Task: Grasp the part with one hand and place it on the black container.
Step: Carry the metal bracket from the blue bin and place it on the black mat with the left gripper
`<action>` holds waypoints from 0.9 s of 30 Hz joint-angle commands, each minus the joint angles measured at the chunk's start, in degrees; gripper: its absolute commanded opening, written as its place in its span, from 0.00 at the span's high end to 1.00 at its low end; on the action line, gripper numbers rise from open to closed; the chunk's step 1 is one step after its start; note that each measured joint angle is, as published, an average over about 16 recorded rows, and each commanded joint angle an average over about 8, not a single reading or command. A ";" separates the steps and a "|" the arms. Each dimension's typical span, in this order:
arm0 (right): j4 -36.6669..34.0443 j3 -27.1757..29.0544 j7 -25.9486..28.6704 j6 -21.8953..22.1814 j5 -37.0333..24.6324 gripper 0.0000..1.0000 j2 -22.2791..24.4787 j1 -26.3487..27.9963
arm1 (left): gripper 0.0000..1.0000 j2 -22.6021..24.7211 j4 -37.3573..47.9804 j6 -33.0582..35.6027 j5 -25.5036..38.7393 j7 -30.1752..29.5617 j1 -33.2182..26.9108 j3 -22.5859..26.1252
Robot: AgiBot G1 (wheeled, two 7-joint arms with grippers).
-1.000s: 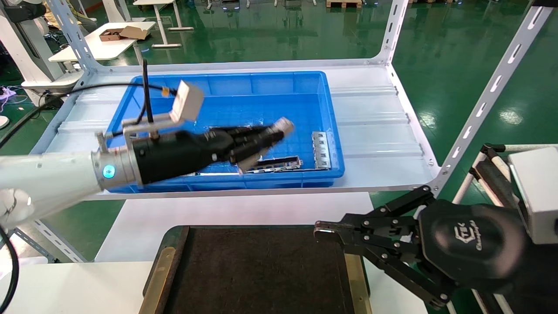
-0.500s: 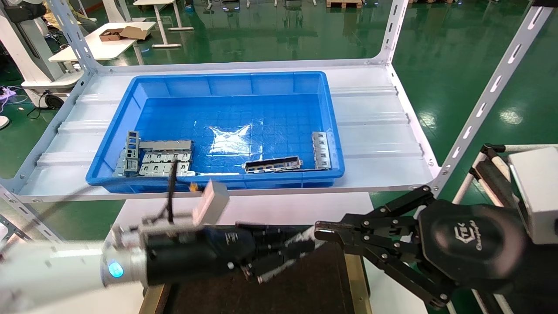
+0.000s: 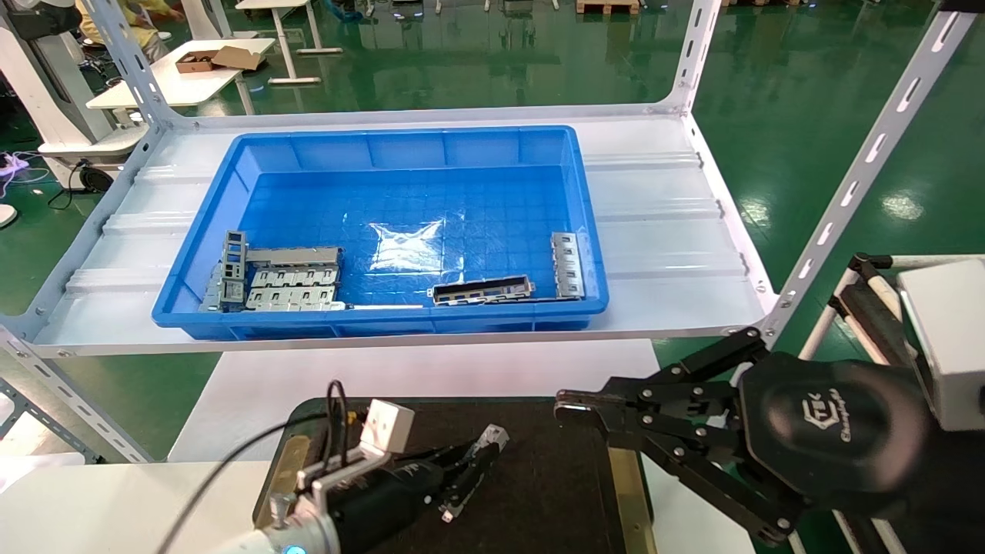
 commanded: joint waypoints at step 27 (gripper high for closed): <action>0.00 -0.05 -0.03 0.02 0.04 1.00 0.02 0.01 | 1.00 12.54 13.71 -30.21 9.03 -14.96 -0.52 8.98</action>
